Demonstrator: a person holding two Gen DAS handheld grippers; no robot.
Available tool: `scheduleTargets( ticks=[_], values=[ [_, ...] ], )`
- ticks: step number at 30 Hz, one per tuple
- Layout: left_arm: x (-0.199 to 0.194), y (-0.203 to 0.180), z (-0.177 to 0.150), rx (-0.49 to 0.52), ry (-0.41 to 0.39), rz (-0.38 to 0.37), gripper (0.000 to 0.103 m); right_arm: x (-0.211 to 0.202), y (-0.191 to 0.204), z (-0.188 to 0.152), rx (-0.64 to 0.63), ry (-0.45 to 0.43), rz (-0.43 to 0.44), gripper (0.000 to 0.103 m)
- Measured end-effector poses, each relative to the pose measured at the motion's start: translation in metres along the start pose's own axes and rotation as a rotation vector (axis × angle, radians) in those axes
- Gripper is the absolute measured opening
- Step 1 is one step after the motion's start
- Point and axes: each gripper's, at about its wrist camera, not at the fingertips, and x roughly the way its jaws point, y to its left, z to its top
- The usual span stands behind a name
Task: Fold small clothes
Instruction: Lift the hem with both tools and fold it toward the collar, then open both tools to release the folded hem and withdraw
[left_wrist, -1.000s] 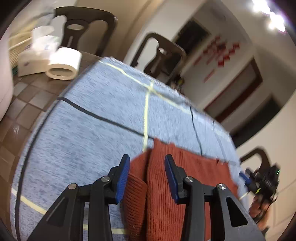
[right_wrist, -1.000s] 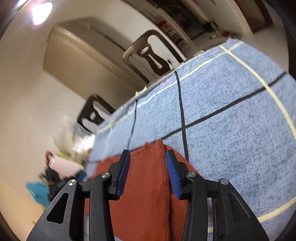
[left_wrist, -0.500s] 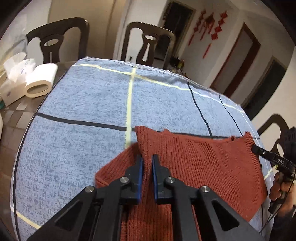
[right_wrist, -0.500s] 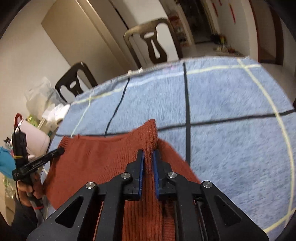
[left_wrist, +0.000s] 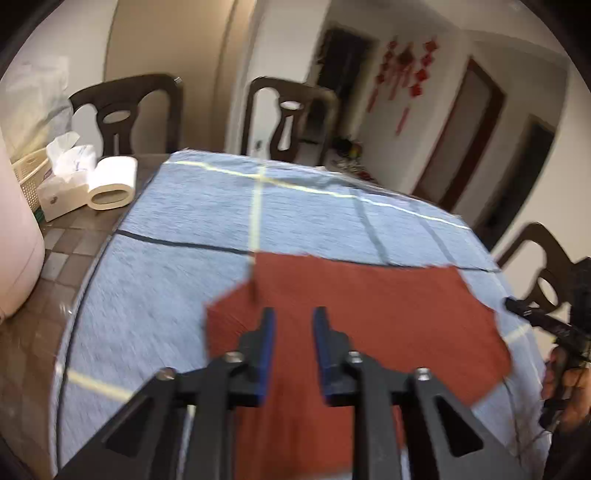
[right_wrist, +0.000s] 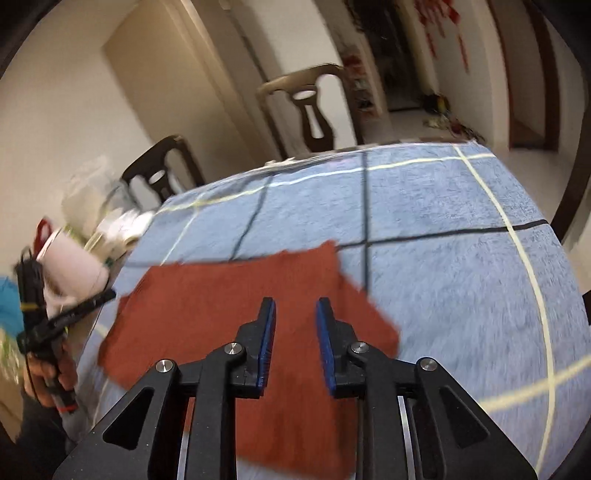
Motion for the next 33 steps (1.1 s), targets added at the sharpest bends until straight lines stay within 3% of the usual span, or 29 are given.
scheduleTargets(
  ticks=[4, 6, 8, 11, 15, 18, 20, 23, 26, 29, 31, 33],
  values=[
    [0.000, -0.039, -0.028, 0.075, 0.049, -0.089, 0.035, 0.009, 0.041, -0.033, -0.094, 0.075, 0.008, 0.023],
    [0.013, -0.055, -0.039, 0.112, 0.088, -0.095, 0.035, 0.021, 0.050, -0.045, -0.133, 0.114, 0.011, 0.023],
    [0.029, -0.062, -0.047, 0.127, 0.131, -0.076, 0.035, 0.034, 0.055, -0.055, -0.177, 0.141, -0.044, 0.023],
    [0.025, -0.068, -0.046, 0.142, 0.122, -0.051, 0.035, 0.027, 0.061, -0.054, -0.175, 0.127, -0.056, 0.023],
    [0.012, -0.083, -0.046, 0.148, 0.093, -0.099, 0.035, 0.011, 0.077, -0.053, -0.203, 0.080, 0.002, 0.023],
    [0.031, -0.089, -0.054, 0.160, 0.142, -0.080, 0.035, 0.027, 0.084, -0.059, -0.194, 0.116, 0.031, 0.023],
    [0.031, -0.092, -0.058, 0.195, 0.111, -0.061, 0.035, 0.040, 0.084, -0.065, -0.208, 0.137, 0.018, 0.023],
    [0.019, -0.084, -0.054, 0.167, 0.117, -0.074, 0.035, 0.025, 0.078, -0.060, -0.177, 0.126, 0.031, 0.023],
    [0.009, -0.066, -0.052, 0.154, 0.078, -0.007, 0.035, 0.007, 0.069, -0.058, -0.198, 0.081, -0.026, 0.023],
    [0.014, -0.036, -0.052, 0.088, 0.094, 0.050, 0.035, 0.002, 0.041, -0.056, -0.128, 0.070, -0.071, 0.023],
    [0.011, -0.023, -0.051, 0.047, 0.090, 0.007, 0.035, 0.006, 0.019, -0.059, -0.064, 0.096, -0.102, 0.023],
    [0.005, -0.020, -0.047, 0.026, 0.085, 0.010, 0.035, -0.001, 0.010, -0.057, -0.028, 0.078, -0.056, 0.023]
  ],
)
